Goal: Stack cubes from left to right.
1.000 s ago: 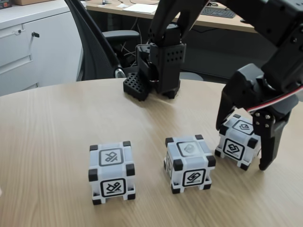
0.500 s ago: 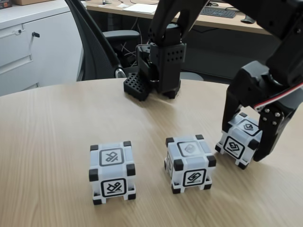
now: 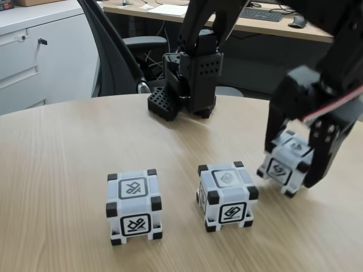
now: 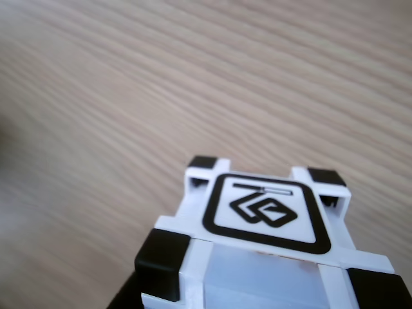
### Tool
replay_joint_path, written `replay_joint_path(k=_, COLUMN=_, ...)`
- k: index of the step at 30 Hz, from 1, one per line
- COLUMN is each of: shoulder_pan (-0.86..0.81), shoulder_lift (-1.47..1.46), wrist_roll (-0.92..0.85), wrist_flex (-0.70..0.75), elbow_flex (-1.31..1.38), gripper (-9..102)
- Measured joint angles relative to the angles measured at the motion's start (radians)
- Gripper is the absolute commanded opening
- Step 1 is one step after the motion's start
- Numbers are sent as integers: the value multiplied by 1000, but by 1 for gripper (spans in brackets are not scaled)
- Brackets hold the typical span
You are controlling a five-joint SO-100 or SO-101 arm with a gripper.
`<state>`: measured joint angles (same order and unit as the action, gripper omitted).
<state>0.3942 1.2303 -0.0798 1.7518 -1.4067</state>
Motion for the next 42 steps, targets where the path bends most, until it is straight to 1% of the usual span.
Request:
replay_joint_path(k=7, shoulder_pan=0, shoulder_lift=193, wrist_roll=-18, wrist_flex=2, elbow_flex=0, gripper=2)
replay_joint_path(k=9, shoulder_pan=0, shoulder_lift=238, wrist_roll=-8, wrist_flex=3, elbow_flex=0, gripper=0)
replay_joint_path(k=17, shoulder_pan=-9, shoulder_lift=331, wrist_roll=60, wrist_flex=15, elbow_flex=-2, gripper=0)
replay_joint_path(k=22, shoulder_pan=-91, shoulder_lift=331, wrist_roll=72, wrist_flex=15, elbow_flex=-2, gripper=0)
replay_joint_path(k=30, shoulder_pan=-272, shoulder_lift=388, wrist_roll=-28, wrist_flex=15, elbow_flex=-3, gripper=0)
replay_joint_path(k=42, shoulder_pan=-508, shoulder_lift=388, wrist_roll=-133, wrist_flex=20, elbow_flex=-8, gripper=0)
